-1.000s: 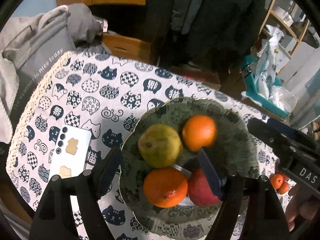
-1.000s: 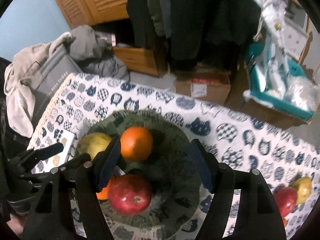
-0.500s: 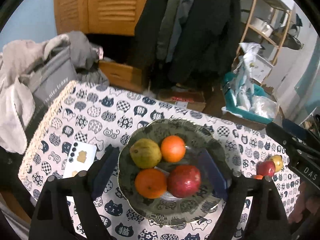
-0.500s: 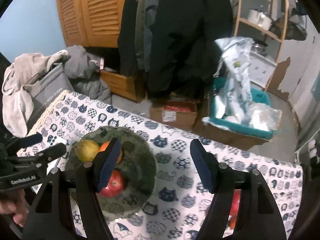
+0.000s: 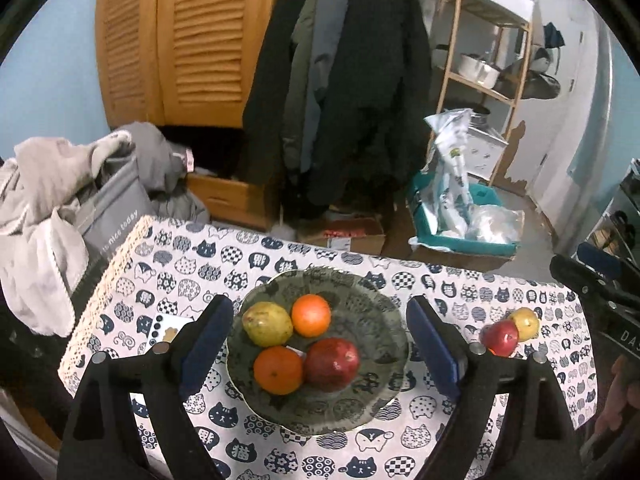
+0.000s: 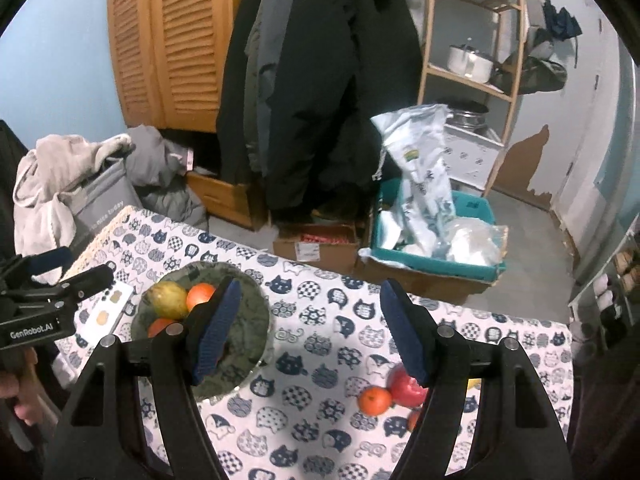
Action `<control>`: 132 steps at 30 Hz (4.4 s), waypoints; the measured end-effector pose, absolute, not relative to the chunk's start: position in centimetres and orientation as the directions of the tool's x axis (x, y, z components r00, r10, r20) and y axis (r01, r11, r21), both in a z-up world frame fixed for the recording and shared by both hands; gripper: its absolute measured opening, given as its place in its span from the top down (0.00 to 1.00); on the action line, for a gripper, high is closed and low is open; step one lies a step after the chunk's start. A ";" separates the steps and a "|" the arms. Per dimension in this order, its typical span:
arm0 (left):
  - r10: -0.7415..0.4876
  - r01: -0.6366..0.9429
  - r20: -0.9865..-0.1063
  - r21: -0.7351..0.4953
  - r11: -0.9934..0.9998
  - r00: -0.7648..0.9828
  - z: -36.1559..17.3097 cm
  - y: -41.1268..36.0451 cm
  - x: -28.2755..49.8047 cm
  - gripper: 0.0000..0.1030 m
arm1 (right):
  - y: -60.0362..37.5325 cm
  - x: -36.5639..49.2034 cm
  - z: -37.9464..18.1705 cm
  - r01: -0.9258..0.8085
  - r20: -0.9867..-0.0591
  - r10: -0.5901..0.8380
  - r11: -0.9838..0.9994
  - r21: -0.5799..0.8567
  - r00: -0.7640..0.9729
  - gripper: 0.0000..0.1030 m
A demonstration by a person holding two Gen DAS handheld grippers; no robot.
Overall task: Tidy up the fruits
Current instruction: 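Raise both tools from the bowl and move back over the remaining fruit, then grasp a tangerine with the right tool while the left tool grasps an orange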
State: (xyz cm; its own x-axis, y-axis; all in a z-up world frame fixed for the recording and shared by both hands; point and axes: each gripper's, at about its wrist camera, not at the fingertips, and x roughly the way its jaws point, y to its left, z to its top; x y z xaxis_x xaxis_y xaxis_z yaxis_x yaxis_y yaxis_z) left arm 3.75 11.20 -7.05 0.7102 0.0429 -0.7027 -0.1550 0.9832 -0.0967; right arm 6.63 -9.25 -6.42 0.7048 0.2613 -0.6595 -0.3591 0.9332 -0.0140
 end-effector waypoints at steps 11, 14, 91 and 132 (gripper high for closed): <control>0.031 -0.090 -0.646 -0.058 0.994 0.763 -4.1 7.3 2.0 0.02 | -14.3 3.2 -3.9 -0.323 -0.607 0.249 0.946 -0.015 0.755 0.25; 0.032 -0.074 -0.637 -0.039 0.996 0.770 -3.5 6.2 1.8 0.02 | -15.9 2.5 -3.4 -0.306 -0.594 0.239 0.952 -0.012 0.768 0.25; -0.086 0.173 -0.925 -0.022 0.985 0.369 -24.6 -10.5 12.0 0.01 | -26.7 9.8 -30.4 -0.120 -0.943 0.182 0.981 0.154 0.278 0.54; -0.161 0.263 -0.932 -0.074 0.962 0.326 -26.1 -15.8 12.5 0.57 | -31.3 8.8 -25.6 -0.034 -0.897 0.099 0.995 0.093 0.431 0.56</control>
State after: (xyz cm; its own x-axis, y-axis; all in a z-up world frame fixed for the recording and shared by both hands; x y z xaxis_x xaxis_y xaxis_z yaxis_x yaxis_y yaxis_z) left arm 12.52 -15.78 -26.12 0.3260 -0.1608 -0.9316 0.2626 0.9621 -0.0742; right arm 8.76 -31.28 -25.63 0.4310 0.0988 -0.8969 -0.0338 0.9951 0.0933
